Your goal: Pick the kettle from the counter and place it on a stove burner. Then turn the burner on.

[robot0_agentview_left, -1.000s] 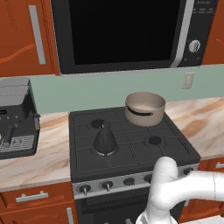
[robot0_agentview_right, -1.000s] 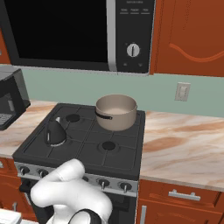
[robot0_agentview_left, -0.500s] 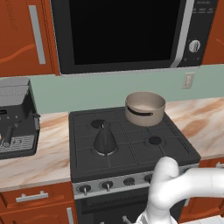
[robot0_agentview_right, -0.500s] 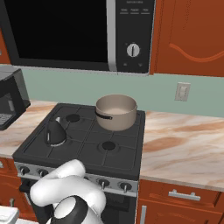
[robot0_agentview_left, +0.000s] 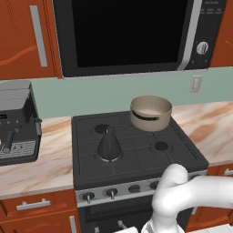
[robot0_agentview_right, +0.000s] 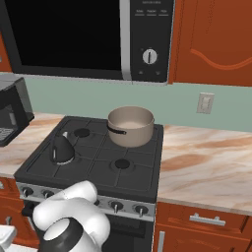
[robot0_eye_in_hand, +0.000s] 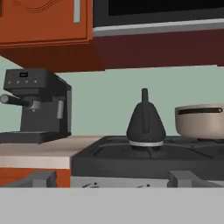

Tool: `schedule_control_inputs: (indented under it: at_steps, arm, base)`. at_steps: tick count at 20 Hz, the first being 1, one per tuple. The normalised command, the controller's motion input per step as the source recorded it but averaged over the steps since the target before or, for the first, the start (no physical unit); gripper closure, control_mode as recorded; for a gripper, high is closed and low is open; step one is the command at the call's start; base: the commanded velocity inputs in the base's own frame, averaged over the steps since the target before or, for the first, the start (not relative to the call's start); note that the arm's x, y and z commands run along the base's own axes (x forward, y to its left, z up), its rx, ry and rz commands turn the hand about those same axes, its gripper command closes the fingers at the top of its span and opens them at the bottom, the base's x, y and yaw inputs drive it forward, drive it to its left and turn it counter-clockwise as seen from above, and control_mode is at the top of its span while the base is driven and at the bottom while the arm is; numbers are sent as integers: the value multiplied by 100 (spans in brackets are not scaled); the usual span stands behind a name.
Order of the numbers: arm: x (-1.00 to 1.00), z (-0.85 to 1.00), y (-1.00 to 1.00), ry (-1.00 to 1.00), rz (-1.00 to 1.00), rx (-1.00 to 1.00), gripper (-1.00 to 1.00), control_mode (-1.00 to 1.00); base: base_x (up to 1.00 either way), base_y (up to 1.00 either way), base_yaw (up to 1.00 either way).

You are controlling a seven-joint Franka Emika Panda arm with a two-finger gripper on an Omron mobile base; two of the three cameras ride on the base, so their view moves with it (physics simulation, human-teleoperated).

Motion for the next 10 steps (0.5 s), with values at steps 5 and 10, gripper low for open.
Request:
schedule_control_inputs:
  at_steps: [5,10]
  arm:
    - [23,0,0,0,0,0,-100,-100]
    - [32,0,0,0,0,0,-100,-100]
  base:
    - [0,0,0]
    - [0,0,0]
